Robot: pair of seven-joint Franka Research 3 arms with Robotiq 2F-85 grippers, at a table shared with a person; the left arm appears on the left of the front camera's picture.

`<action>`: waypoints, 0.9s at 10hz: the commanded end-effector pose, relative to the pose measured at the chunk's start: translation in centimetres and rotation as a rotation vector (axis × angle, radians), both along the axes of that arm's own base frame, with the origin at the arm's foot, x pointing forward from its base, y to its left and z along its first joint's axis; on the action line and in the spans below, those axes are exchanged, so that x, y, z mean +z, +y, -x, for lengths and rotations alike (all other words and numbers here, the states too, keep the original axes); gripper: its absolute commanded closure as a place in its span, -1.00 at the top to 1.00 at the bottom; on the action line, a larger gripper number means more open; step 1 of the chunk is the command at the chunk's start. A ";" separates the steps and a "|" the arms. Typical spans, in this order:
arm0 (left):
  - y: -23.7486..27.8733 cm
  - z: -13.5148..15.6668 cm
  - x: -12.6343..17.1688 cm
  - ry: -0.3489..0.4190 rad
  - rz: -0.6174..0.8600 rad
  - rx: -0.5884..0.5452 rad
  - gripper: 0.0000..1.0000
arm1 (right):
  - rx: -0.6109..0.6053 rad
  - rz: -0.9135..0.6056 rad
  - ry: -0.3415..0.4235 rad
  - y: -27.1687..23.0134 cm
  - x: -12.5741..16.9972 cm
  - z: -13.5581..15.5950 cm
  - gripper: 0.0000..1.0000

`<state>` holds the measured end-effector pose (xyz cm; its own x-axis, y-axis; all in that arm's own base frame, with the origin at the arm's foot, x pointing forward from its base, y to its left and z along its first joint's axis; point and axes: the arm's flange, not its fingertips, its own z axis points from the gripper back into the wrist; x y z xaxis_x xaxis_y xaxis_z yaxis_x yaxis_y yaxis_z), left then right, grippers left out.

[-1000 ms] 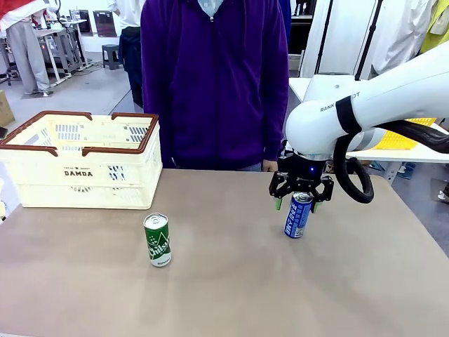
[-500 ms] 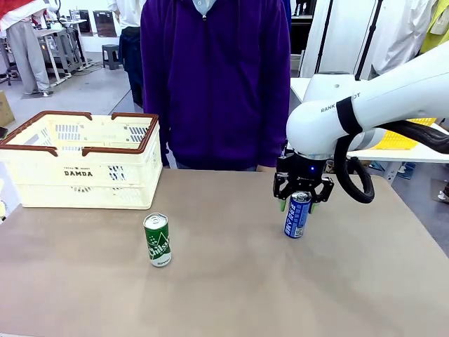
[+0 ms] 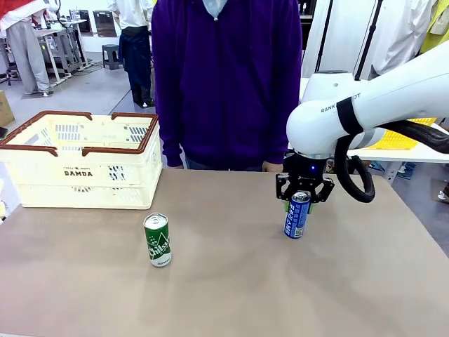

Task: Place the drinks into the Shopping basket.
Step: Pick up one drink and place it into the Shopping basket.

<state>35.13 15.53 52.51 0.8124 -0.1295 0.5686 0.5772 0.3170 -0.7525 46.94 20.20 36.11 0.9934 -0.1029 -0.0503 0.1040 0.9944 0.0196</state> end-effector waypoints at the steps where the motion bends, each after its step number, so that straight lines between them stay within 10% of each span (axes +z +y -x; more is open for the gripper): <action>1: 0.0 0.2 0.1 0.003 -0.005 0.004 1.00 | -0.022 0.032 0.019 0.1 1.1 -0.4 -1.00; 5: 0.0 0.2 0.1 0.003 -0.005 0.004 1.00 | 0.006 -0.208 0.054 -3.3 16.7 4.0 -1.00; 9: 0.0 0.2 0.1 0.003 -0.005 0.004 1.00 | 0.018 -0.264 0.049 -3.1 19.8 7.0 -1.00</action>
<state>35.13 15.56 52.50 0.8126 -0.1287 0.5684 0.5768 0.3176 -0.7526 38.20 16.52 56.20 0.9891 -0.0698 -0.1300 0.1054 0.9507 0.2916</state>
